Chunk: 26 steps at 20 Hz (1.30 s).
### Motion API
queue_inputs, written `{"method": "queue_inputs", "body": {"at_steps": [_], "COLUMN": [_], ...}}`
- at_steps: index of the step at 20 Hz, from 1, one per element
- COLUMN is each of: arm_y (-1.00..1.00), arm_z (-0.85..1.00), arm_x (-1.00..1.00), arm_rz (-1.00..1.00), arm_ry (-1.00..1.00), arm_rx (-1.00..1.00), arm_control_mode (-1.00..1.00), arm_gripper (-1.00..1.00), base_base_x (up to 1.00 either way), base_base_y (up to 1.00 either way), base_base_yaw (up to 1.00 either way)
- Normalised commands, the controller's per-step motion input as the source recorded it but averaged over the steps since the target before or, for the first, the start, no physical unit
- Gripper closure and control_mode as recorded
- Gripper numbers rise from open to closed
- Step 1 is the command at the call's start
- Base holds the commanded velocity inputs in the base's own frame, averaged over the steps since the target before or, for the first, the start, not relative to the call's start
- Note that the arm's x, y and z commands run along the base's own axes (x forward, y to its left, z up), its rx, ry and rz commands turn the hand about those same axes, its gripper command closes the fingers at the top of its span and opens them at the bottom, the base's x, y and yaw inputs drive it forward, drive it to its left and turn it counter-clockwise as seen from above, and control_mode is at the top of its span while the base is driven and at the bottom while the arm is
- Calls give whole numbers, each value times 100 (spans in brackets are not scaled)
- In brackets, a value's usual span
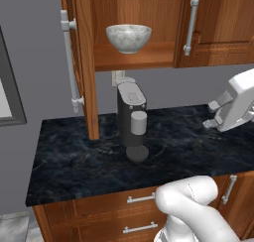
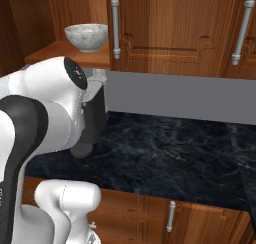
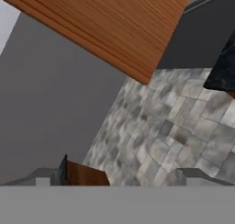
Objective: Move the bowls from the cabinet to the plates on the dining table.
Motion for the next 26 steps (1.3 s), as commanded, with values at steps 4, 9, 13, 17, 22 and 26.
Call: {"method": "queue_inputs", "body": {"at_steps": [4,9,13,17,22,26], "arm_y": [-11,-27,-39,-39,-27,-23], "arm_z": [-9,-13,-9,-3,-5,-21], "arm_x": [0,1,16,24,33,39], "arm_rz": [-2,-10,-17,-20,-20,-22], "arm_ry": [-16,-16,-15,-14,-10,-4], "arm_rx": [-19,-27,-27,-20,-17,-16], "arm_control_mode": [-100,-100,-100,-100,-100,-100], "arm_gripper": [-100,-100,-100,-100,-100,-100], "base_base_x": [0,0,0,0,0,0], "base_base_y": [0,0,0,0,0,0], "base_base_yaw": [0,0,0,0,0,0]}}
